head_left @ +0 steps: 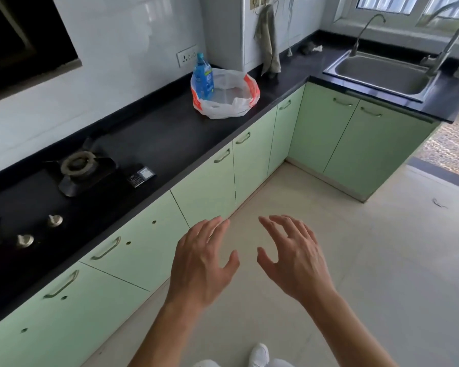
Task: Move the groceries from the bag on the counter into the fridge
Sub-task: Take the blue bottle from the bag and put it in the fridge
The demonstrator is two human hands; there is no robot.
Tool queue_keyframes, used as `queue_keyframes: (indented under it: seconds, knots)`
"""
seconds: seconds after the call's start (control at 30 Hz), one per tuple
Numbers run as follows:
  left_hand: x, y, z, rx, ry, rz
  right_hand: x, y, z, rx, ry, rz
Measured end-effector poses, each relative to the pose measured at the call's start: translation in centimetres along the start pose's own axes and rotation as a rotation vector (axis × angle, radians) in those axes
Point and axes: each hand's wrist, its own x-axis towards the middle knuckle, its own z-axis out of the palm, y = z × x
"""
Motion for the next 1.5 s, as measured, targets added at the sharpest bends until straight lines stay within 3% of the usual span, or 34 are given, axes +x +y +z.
queue_keyframes:
  seconds: [0.4, 1.1, 1.5]
  knots:
    - [11.8, -0.2, 2.2, 0.002, -0.033, 0.009, 9.6, 5.0, 1.0, -0.003, -0.028, 0.063]
    - [40.5, -7.1, 4.1, -0.062, -0.027, 0.079, 36.3, 8.4, 4.3, -0.044, 0.012, 0.154]
    - [53.0, -7.1, 7.0, -0.051, -0.035, 0.015, 49.1, 14.7, 5.9, -0.015, -0.008, 0.091]
